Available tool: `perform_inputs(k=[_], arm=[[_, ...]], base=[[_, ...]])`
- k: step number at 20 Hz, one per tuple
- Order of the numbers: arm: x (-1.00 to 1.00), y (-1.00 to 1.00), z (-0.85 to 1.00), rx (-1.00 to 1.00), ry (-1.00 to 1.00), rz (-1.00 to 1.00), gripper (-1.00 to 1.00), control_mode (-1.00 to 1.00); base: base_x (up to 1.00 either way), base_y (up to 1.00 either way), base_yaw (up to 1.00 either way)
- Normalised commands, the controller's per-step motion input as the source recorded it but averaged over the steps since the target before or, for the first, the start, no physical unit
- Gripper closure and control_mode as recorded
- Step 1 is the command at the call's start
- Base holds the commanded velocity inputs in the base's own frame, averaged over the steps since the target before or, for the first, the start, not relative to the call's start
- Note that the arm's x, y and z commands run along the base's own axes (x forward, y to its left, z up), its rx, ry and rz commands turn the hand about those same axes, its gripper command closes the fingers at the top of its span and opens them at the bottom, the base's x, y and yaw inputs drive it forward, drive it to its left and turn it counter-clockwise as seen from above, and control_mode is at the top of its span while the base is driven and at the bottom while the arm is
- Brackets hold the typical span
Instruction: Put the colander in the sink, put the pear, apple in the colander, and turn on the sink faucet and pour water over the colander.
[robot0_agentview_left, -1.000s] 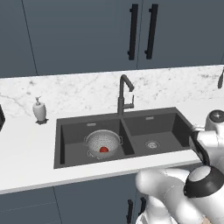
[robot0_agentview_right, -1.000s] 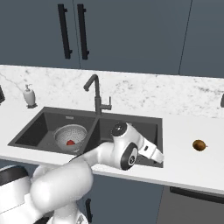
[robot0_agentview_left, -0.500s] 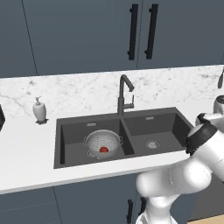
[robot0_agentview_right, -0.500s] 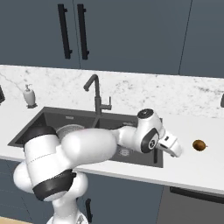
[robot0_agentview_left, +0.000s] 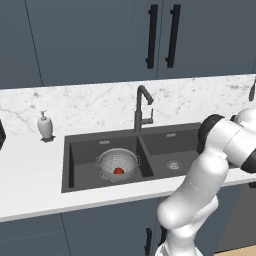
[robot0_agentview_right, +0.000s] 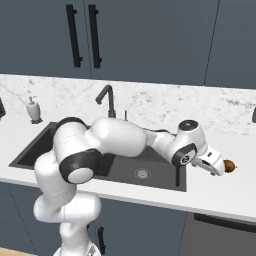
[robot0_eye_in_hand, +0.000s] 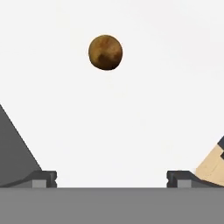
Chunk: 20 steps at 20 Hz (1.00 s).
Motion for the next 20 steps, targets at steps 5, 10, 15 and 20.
perform_inputs(k=[5, 10, 15, 20], arm=[[0.42, -0.17, -0.17, 0.14, -0.1, 0.0, -1.0, -1.0], [0.16, -0.37, -0.05, 0.07, -0.02, 0.0, -1.0, -1.0], [0.03, -0.39, 0.11, 0.0, 0.0, 0.0, -1.0, -1.0], [0.08, -0.22, 0.13, 0.0, -0.02, 0.0, -1.0, -1.0]], base=[[0.0, 0.0, 0.0], [0.0, 0.0, 0.0], [0.0, 0.0, 0.0], [0.0, 0.0, 0.0]])
